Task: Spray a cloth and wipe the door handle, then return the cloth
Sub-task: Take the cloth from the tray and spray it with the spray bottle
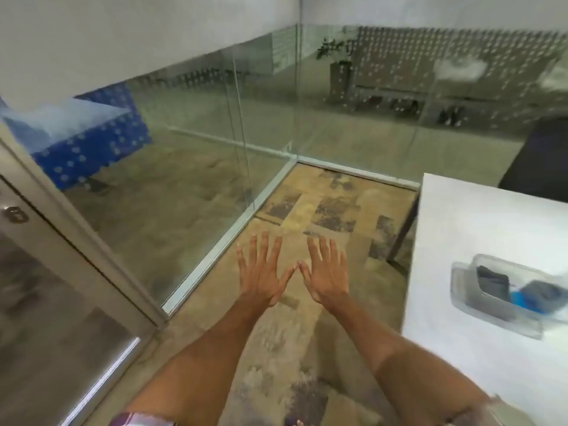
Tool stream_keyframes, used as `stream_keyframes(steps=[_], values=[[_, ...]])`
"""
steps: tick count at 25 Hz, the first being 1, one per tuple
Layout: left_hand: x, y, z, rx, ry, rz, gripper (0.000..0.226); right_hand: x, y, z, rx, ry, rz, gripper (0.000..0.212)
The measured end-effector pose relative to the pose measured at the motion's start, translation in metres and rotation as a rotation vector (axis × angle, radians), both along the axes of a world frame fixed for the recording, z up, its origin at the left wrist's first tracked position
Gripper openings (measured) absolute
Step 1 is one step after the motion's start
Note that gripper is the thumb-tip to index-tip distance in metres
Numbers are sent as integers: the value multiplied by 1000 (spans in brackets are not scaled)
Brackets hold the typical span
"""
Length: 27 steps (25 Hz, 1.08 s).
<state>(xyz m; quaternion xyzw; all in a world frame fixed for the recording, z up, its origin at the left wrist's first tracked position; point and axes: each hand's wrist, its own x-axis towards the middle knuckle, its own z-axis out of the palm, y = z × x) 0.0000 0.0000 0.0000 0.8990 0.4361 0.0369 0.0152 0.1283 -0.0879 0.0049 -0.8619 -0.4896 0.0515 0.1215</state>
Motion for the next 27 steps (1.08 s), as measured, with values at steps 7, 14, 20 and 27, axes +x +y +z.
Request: stream_keyframes(steps=[7,14,20,27], values=[[113,-70,-1,9,-13,-279,80,95,-99,-3,59,-19,-288,63],[248,-161,-9,6,1,-443,82,201,-201,-13,-3,-45,-504,99],[336,-216,-29,15,1,-527,83,273,-266,-11,26,-1,-570,76],[396,-225,-51,11,101,-552,84,322,-272,-42,65,186,-663,60]])
